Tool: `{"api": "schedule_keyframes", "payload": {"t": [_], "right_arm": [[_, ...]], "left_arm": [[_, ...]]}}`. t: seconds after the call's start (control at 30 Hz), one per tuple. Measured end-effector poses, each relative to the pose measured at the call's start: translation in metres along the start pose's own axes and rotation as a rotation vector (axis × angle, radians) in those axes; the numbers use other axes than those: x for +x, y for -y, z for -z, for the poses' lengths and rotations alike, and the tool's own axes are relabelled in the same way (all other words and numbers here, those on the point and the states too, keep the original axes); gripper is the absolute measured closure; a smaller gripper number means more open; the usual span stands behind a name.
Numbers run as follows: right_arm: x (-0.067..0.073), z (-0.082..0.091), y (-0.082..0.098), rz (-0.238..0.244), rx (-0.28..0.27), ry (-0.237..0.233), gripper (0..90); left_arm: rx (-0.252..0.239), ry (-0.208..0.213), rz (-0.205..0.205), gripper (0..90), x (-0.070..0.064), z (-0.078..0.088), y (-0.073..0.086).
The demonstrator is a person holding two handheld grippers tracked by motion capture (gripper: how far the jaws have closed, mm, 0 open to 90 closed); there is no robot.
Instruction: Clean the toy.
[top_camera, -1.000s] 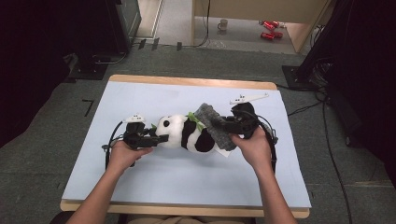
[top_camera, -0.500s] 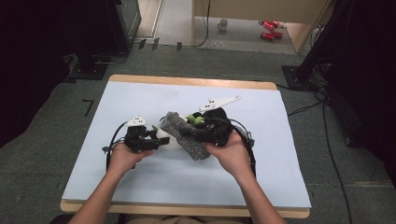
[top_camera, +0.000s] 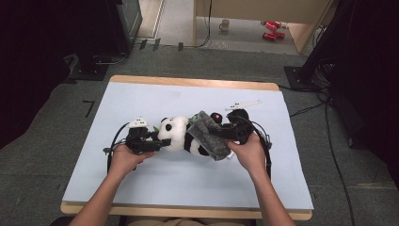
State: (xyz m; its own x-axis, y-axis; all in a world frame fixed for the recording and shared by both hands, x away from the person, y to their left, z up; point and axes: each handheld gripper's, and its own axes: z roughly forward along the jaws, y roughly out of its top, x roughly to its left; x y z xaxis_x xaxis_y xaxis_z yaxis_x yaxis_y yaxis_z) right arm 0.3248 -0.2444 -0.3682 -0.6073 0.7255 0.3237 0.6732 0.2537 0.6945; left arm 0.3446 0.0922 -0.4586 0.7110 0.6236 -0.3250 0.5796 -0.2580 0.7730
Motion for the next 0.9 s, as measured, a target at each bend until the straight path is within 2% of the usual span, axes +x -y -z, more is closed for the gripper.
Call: {"api": "schedule_keyframes", "payload": {"t": [0.13, 0.23, 0.37, 0.47, 0.53, 0.63, 0.77, 0.83, 0.9], "right_arm": [[-0.011, 0.004, 0.005, -0.032, -0.015, 0.027, 77.4], [-0.019, 0.004, 0.009, -0.052, -0.022, 0.027, 77.5], [-0.028, 0.005, 0.014, -0.065, -0.005, 0.105, 78.1], [-0.04, 0.004, 0.021, -0.121, -0.004, 0.054, 78.2], [-0.04, 0.003, 0.022, -0.118, 0.0, 0.056, 78.2], [-0.038, 0.001, 0.022, -0.095, 0.014, 0.082, 78.3], [-0.044, 0.002, 0.025, -0.097, 0.039, 0.11, 78.4], [-0.046, 0.005, 0.025, -0.101, 0.04, 0.128, 78.6], [-0.045, 0.011, 0.023, -0.109, 0.022, 0.123, 78.7]], "left_arm": [[0.0, 0.007, 0.005, 40.2, 0.001, 0.0, 0.0], [0.002, 0.008, 0.002, 40.2, 0.001, 0.0, 0.0], [0.008, 0.009, 0.0, 40.2, 0.002, 0.0, 0.0], [0.01, 0.01, -0.002, 40.2, 0.002, 0.0, 0.0], [0.01, 0.01, -0.001, 40.2, 0.002, 0.0, 0.0], [0.01, 0.011, -0.002, 40.2, 0.002, 0.0, -0.001], [0.011, 0.011, 0.004, 40.1, 0.003, 0.0, -0.001], [0.011, 0.013, 0.011, 40.1, 0.004, 0.0, -0.001], [0.01, 0.012, 0.014, 40.1, 0.004, 0.0, -0.001]]}}
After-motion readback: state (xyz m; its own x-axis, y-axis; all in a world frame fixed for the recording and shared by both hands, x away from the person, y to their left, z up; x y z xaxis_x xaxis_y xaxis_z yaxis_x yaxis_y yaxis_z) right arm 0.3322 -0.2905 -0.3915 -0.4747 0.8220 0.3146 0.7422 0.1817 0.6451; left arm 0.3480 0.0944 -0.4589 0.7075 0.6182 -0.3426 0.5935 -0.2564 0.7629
